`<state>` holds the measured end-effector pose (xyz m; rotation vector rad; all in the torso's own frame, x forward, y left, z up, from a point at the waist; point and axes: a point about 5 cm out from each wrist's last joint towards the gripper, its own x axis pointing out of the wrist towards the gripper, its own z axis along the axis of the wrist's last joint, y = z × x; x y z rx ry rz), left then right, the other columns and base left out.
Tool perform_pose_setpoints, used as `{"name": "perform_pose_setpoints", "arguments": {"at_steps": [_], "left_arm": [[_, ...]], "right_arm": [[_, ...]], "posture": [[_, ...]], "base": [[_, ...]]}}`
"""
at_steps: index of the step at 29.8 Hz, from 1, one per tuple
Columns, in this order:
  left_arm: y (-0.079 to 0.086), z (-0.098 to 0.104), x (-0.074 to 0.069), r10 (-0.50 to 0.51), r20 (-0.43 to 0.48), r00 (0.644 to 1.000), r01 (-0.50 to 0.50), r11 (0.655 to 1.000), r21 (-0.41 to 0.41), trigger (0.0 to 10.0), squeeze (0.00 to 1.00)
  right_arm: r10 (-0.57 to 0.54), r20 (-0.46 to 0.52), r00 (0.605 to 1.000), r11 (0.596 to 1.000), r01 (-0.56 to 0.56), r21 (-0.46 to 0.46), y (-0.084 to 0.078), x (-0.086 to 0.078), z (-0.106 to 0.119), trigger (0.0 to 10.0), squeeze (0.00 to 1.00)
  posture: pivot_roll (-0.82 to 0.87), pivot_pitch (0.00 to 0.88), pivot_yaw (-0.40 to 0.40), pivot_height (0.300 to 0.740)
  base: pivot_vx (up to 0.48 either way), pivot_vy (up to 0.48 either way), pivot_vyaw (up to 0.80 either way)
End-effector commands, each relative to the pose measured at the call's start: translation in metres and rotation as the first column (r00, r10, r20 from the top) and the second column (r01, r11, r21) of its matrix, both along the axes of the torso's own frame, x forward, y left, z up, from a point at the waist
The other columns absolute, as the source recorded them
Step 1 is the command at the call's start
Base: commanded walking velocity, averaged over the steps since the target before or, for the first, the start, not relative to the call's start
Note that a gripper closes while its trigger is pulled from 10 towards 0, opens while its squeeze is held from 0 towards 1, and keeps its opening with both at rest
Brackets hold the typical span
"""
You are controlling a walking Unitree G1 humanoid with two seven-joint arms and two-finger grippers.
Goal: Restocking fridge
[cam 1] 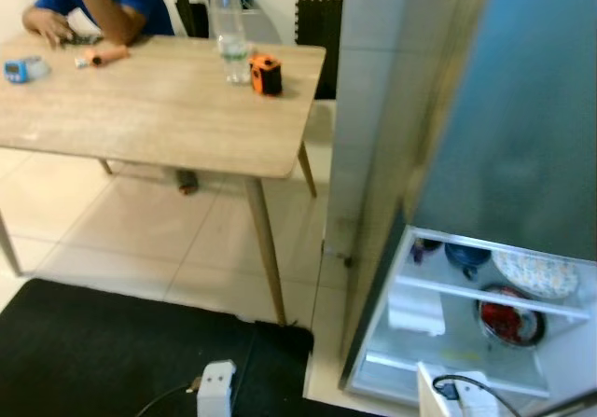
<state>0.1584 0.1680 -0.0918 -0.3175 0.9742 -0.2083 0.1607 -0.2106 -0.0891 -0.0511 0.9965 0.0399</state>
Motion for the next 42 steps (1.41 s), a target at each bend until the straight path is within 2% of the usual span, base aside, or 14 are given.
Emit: {"name": "perform_pose_setpoints", "arguments": {"at_steps": [1,4,9,22,31,36,42], "left_arm": [[-0.0017,-0.0023,-0.0054,-0.018,-0.021,1.0,0.018,1.0,-0.002,10.0,0.0],[-0.0037,-0.0039,-0.009,-0.053,-0.036,0.998,0.053,0.999,0.005,10.0,0.0],[-0.0047,-0.0047,-0.011,-0.054,-0.041,0.998,0.054,0.999,0.005,10.0,0.0],[-0.0026,-0.0045,-0.0102,-0.016,-0.037,0.999,0.016,1.0,0.006,10.0,0.0],[-0.0069,-0.0033,-0.0089,-0.047,-0.025,0.999,0.046,0.998,-0.029,10.0,0.0],[-0.0029,-0.0033,-0.0075,-0.023,-0.023,0.999,0.024,1.0,0.008,10.0,0.0],[-0.0028,-0.0032,-0.0076,-0.046,-0.025,0.999,0.046,0.999,0.008,10.0,0.0]], "right_arm": [[-0.011,-0.002,1.0,1.0,0.011,-0.012,-0.006,-0.0022,0.0003,10.0,0.0],[-0.019,0.002,1.0,1.0,0.019,-0.01,-0.0062,-0.002,0.0005,10.0,0.0],[-0.022,0.0,1.0,1.0,0.022,-0.011,-0.0071,-0.0031,0.0002,10.0,0.0],[-0.019,0.002,1.0,1.0,0.019,-0.009,-0.0066,-0.0016,0.0007,10.0,0.0],[-0.015,-0.002,1.0,1.0,0.015,-0.009,-0.0061,-0.0018,0.0005,10.0,0.0],[-0.032,0.001,0.999,0.999,0.032,0.004,-0.0065,-0.0011,0.0008,10.0,0.0],[-0.047,0.023,0.999,0.999,0.047,0.009,-0.0088,0.002,0.0029,10.0,0.0]], "posture": [[-0.08,0.083,-0.022,0.74],[-0.09,0.085,-0.023,0.74],[-0.09,0.086,-0.025,0.74],[-0.08,0.085,-0.027,0.74],[-0.08,0.087,-0.024,0.74],[-0.09,0.086,-0.022,0.74],[-0.08,0.081,-0.021,0.74]], "base": [[0.0,0.0,0.0],[0.0,-0.453,0.0],[0.0,-0.431,0.0],[0.0,0.0,0.0],[0.0,-0.134,0.0],[0.0,-0.178,-0.76],[0.0,0.0,-0.28]]}}
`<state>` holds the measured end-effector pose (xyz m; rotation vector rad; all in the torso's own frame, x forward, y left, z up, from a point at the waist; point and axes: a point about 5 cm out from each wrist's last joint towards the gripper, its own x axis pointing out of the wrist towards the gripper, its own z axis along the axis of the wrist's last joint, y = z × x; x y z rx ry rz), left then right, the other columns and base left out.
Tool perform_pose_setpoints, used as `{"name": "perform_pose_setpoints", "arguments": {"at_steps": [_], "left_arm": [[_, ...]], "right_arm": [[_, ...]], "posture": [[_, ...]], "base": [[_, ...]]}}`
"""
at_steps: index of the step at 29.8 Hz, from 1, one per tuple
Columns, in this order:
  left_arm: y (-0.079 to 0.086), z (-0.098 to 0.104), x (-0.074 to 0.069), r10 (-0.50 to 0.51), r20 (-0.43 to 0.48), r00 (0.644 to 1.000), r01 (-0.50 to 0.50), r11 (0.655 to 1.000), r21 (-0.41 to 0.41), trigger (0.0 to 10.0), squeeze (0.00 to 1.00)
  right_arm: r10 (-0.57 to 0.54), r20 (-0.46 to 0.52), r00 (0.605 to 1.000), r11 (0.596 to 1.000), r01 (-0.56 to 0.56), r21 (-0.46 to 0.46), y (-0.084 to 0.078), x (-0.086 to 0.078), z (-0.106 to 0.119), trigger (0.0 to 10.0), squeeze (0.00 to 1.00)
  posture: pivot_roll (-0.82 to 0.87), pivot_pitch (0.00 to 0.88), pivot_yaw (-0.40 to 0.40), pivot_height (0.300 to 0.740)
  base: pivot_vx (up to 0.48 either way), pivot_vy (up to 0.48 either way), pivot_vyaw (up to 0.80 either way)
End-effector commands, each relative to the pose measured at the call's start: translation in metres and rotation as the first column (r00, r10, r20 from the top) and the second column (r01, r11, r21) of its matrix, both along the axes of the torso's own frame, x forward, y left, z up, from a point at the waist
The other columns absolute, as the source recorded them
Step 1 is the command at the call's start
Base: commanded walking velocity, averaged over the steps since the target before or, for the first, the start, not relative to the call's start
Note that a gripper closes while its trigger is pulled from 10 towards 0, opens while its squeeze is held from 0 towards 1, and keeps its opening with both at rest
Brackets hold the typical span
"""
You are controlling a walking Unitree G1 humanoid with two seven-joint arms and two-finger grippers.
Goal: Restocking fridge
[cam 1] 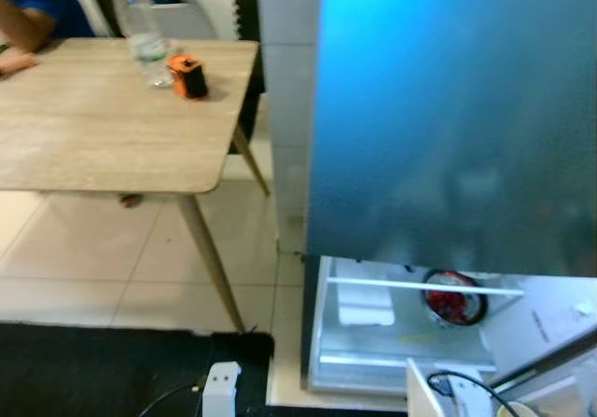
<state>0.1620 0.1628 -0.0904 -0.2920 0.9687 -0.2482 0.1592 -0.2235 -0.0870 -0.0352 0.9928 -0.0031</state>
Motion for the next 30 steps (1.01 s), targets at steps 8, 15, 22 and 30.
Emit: {"name": "perform_pose_setpoints", "arguments": {"at_steps": [8,15,22,30], "left_arm": [[-0.0005,-0.0047,-0.0121,-0.029,-0.041,0.999,0.028,1.0,-0.011,10.0,0.0],[-0.002,-0.0052,-0.0134,-0.042,-0.044,0.998,0.041,0.999,-0.011,10.0,0.0],[-0.0028,-0.0053,-0.0139,-0.045,-0.044,0.998,0.044,0.999,-0.016,10.0,0.0],[-0.0068,-0.0053,-0.0156,-0.079,-0.045,0.996,0.076,0.996,-0.046,10.0,0.0]], "right_arm": [[-0.007,0.029,1.0,0.999,0.006,0.034,0.0062,0.0074,0.0021,10.0,0.0],[-0.011,0.034,0.999,0.999,0.01,0.033,0.0055,0.0084,0.0028,10.0,0.0],[-0.025,0.045,0.999,0.999,0.023,0.039,0.0055,0.0081,0.0029,10.0,0.0],[-0.02,0.043,0.999,0.999,0.018,0.041,0.0065,0.0072,0.0023,10.0,0.0]], "posture": [[-0.08,0.079,-0.02,0.74],[-0.08,0.08,-0.02,0.74],[-0.09,0.082,-0.019,0.74],[-0.08,0.087,-0.018,0.74]], "base": [[0.0,0.0,-0.26],[0.0,0.0,-0.77],[0.0,0.0,-0.34],[0.0,-0.232,0.0]]}}
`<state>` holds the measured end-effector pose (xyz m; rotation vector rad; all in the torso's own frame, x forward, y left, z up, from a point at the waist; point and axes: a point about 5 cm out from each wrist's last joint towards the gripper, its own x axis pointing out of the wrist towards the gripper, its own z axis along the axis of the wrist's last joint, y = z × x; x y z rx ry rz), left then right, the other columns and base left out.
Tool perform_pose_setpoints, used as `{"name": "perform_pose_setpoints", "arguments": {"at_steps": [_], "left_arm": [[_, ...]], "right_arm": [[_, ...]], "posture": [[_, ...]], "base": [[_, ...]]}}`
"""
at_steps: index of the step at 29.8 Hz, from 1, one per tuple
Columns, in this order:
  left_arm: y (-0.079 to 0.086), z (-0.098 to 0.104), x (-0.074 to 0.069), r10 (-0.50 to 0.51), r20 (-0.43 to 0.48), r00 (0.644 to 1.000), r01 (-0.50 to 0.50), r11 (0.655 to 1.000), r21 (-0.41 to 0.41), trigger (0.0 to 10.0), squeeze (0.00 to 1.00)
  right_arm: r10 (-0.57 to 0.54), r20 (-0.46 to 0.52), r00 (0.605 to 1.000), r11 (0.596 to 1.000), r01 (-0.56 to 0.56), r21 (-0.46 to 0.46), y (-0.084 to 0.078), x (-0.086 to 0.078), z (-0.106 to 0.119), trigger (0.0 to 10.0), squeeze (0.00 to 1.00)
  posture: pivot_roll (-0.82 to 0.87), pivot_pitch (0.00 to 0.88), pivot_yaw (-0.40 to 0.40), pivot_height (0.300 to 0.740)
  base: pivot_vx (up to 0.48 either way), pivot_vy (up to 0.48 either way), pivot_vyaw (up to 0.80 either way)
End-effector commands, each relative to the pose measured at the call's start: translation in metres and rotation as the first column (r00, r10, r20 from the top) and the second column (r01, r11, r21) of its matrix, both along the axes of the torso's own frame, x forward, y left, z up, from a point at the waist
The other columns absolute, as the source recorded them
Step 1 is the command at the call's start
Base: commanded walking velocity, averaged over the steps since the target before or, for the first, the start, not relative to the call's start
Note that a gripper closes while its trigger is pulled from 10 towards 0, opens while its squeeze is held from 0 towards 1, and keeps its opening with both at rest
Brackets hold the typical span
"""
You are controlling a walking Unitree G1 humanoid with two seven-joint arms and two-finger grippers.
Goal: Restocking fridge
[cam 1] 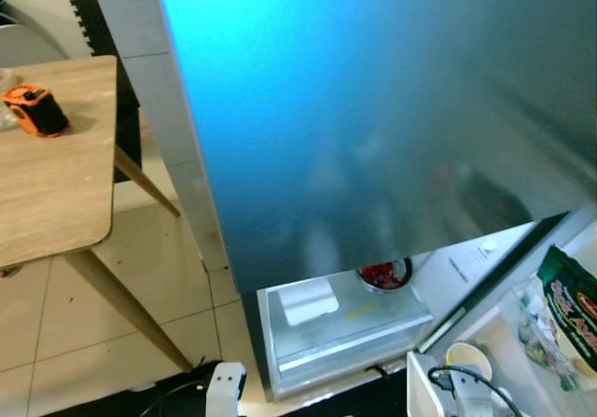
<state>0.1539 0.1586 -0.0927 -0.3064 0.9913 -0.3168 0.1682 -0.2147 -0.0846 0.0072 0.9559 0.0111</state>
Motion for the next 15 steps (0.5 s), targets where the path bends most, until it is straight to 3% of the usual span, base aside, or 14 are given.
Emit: {"name": "perform_pose_setpoints", "arguments": {"at_steps": [1,3,15], "left_arm": [[-0.0023,-0.0031,-0.0074,-0.018,-0.029,0.999,0.018,1.0,-0.002,10.0,0.0],[-0.0023,-0.0031,-0.0074,-0.018,-0.029,0.999,0.018,1.0,-0.002,10.0,0.0],[-0.0048,-0.0037,-0.0088,-0.029,-0.04,0.999,0.028,1.0,-0.011,10.0,0.0]], "right_arm": [[-0.012,0.006,1.0,1.0,0.012,-0.001,-0.002,-0.0018,-0.0001,10.0,0.0],[-0.012,0.006,1.0,1.0,0.012,-0.001,-0.002,-0.0018,-0.0001,10.0,0.0],[0.023,0.036,0.999,1.0,-0.024,0.017,0.001,0.0061,0.0035,10.0,0.0]], "posture": [[-0.08,0.086,-0.018,0.74],[-0.08,0.086,-0.018,0.74],[-0.08,0.088,-0.019,0.74]], "base": [[0.0,-0.424,0.0],[0.0,-0.424,0.0],[0.0,0.0,0.0]]}}
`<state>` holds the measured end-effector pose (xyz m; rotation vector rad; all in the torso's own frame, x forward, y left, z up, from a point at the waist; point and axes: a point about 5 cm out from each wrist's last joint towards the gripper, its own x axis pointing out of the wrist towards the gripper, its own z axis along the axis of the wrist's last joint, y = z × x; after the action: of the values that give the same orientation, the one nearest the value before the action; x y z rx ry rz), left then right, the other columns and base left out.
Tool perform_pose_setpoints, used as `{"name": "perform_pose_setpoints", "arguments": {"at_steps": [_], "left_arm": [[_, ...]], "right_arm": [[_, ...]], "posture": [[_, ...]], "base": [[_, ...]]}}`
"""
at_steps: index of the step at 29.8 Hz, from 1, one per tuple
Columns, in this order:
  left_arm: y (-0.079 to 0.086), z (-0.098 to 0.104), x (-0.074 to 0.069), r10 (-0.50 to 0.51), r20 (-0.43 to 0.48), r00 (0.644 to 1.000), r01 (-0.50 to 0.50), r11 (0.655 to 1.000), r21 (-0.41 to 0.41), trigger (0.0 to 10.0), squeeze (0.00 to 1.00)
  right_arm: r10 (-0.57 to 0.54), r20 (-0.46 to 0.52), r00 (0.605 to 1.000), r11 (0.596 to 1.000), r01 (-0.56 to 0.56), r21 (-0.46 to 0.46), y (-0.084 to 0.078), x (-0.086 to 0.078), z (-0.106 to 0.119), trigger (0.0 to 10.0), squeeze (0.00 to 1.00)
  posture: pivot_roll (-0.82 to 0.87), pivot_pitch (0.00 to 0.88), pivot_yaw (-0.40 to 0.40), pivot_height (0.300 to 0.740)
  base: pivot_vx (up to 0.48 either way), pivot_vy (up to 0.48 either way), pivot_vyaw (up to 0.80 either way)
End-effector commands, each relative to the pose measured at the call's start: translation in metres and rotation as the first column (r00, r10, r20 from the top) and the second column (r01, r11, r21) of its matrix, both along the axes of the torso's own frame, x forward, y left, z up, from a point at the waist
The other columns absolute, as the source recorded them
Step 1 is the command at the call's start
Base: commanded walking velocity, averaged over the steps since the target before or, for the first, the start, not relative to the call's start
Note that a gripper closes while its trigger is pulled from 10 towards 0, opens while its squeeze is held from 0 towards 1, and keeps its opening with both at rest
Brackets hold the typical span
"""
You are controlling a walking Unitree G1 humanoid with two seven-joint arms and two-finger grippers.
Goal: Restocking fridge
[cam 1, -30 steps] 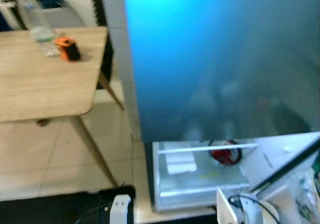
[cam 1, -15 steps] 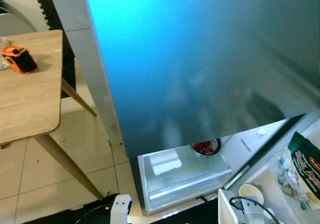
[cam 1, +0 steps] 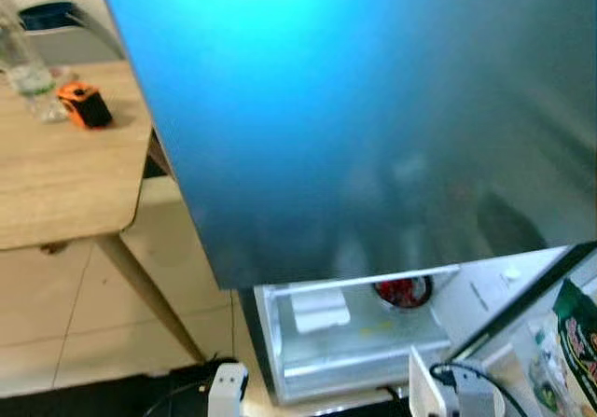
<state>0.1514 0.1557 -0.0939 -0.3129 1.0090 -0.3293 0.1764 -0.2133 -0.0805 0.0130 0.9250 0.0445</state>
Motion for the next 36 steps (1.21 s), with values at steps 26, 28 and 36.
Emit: {"name": "perform_pose_setpoints", "arguments": {"at_steps": [26,28,36], "left_arm": [[-0.013,0.009,0.02,-0.457,0.129,0.88,0.407,0.867,0.288,10.0,0.0],[-0.013,0.01,0.021,-0.461,0.134,0.877,0.407,0.863,0.299,10.0,0.0],[-0.008,0.009,0.021,-0.415,0.151,0.897,0.354,0.881,0.315,10.0,0.0]], "right_arm": [[-0.277,0.188,0.942,0.887,0.176,0.426,0.012,0.07,0.042,10.0,0.0],[-0.299,0.172,0.939,0.877,0.199,0.438,0.009,0.069,0.041,10.0,0.0],[-0.388,0.103,0.916,0.811,0.286,0.51,0.004,0.058,0.034,10.0,0.0]], "posture": [[-0.08,0.105,-0.025,0.736],[-0.08,0.104,-0.024,0.726],[-0.08,0.096,-0.032,0.686]], "base": [[0.0,0.0,0.0],[0.0,0.0,0.0],[0.0,0.0,0.0]]}}
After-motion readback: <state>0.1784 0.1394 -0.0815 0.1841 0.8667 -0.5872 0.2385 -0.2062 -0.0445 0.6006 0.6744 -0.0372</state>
